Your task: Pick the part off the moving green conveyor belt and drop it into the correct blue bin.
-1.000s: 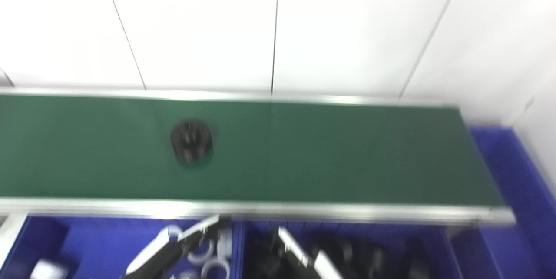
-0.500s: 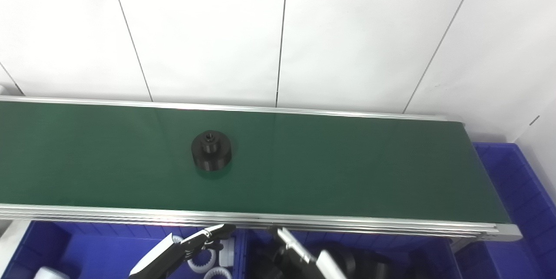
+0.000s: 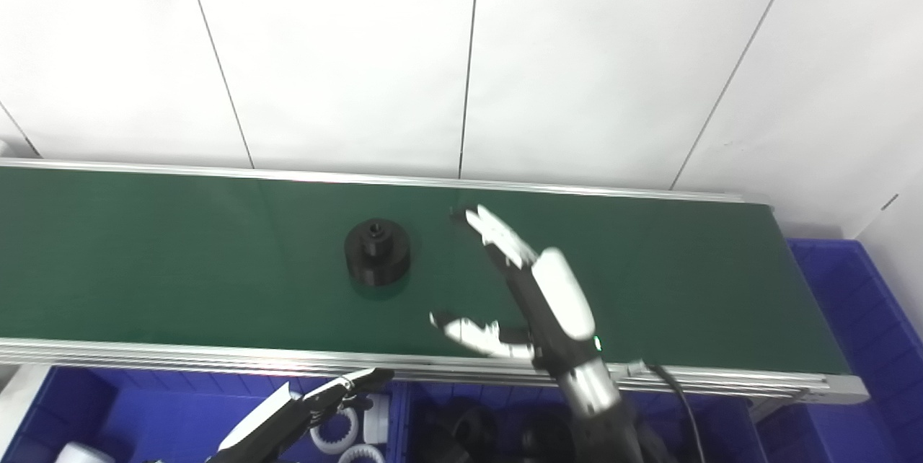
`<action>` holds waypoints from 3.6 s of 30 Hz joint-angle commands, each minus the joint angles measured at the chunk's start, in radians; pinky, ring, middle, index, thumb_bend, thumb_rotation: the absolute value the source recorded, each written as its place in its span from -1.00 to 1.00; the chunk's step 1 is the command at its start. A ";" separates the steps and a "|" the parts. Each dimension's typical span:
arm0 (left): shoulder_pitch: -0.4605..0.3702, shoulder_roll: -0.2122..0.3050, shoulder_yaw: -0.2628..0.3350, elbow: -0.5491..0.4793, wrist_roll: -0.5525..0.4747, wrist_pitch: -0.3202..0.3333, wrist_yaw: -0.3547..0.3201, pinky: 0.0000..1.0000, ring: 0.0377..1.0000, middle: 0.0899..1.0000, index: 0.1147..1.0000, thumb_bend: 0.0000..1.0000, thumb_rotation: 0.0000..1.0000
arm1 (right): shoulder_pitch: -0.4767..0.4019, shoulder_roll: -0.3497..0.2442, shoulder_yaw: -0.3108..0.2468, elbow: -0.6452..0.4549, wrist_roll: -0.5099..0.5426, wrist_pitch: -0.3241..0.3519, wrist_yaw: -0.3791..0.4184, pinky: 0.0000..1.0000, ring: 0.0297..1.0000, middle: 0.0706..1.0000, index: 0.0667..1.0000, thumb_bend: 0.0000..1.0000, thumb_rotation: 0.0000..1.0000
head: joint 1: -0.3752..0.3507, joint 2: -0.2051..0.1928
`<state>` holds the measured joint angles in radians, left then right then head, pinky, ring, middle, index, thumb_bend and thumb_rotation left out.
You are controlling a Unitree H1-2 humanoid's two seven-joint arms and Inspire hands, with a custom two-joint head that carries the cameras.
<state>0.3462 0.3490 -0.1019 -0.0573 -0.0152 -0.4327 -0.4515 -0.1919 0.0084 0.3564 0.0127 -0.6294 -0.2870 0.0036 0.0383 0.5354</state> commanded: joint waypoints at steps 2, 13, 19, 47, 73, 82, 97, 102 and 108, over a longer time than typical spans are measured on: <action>-0.010 0.014 -0.002 -0.018 -0.011 -0.037 0.000 0.69 0.82 0.86 0.78 0.02 0.24 | -0.099 0.032 -0.022 0.056 -0.024 0.042 -0.040 0.65 0.79 0.80 0.76 0.34 -0.16 | 0.001 0.002; -0.007 0.014 -0.008 -0.019 -0.017 -0.037 -0.013 0.69 0.82 0.86 0.78 0.03 0.21 | -0.357 0.076 0.006 0.476 -0.110 0.051 -0.204 0.67 0.79 0.78 0.66 0.70 -0.23 | -0.011 0.002; 0.001 0.015 -0.009 -0.032 -0.014 -0.037 -0.014 0.69 0.81 0.85 0.78 0.03 0.20 | -0.457 0.103 0.043 0.692 -0.116 0.070 -0.258 0.76 0.84 0.83 0.71 0.95 -0.24 | -0.013 0.004; -0.003 0.029 0.019 -0.060 -0.045 -0.037 -0.037 0.73 0.84 0.87 0.80 -0.01 0.23 | -0.579 0.115 0.330 1.120 -0.190 0.190 -0.268 -0.53 -0.40 -0.13 0.01 0.17 -0.98 | -0.028 0.031; -0.025 0.026 0.021 -0.062 -0.038 -0.037 -0.045 0.74 0.84 0.87 0.81 -0.03 0.33 | -0.511 0.042 0.286 0.834 -0.126 0.143 -0.336 -0.62 -0.52 -0.09 -0.15 0.06 -1.00 | -0.037 0.039; -0.040 0.020 0.016 -0.051 -0.040 -0.036 -0.046 0.73 0.83 0.87 0.81 -0.04 0.32 | -0.376 -0.043 0.246 0.456 -0.143 0.232 -0.162 -0.59 -0.49 -0.10 -0.14 0.06 -1.00 | -0.050 0.047; -0.090 0.027 0.023 -0.052 -0.087 -0.037 -0.060 0.82 0.90 0.92 0.88 -0.07 0.44 | -0.113 -0.149 0.172 -0.142 -0.145 0.341 0.140 -0.64 -0.55 -0.11 -0.14 0.06 -1.00 | -0.199 0.321; -0.131 0.061 0.022 -0.048 -0.161 -0.013 -0.080 0.93 0.97 0.99 0.94 -0.06 0.74 | -0.041 -0.157 0.138 -0.256 -0.143 0.381 0.224 -0.61 -0.54 -0.12 -0.14 0.06 -1.00 | -0.243 0.371; -0.145 0.073 0.020 -0.044 -0.189 0.014 -0.080 0.88 0.94 0.98 0.90 -0.07 0.66 | 0.092 -0.180 0.131 -0.277 -0.135 0.336 0.214 -0.58 -0.51 -0.12 -0.13 0.06 -1.00 | -0.249 0.355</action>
<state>0.2125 0.4088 -0.0826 -0.0859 -0.1810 -0.4049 -0.5312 -0.0829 -0.1692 0.4954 -0.2433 -0.7682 0.0746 0.2320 -0.2086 0.8958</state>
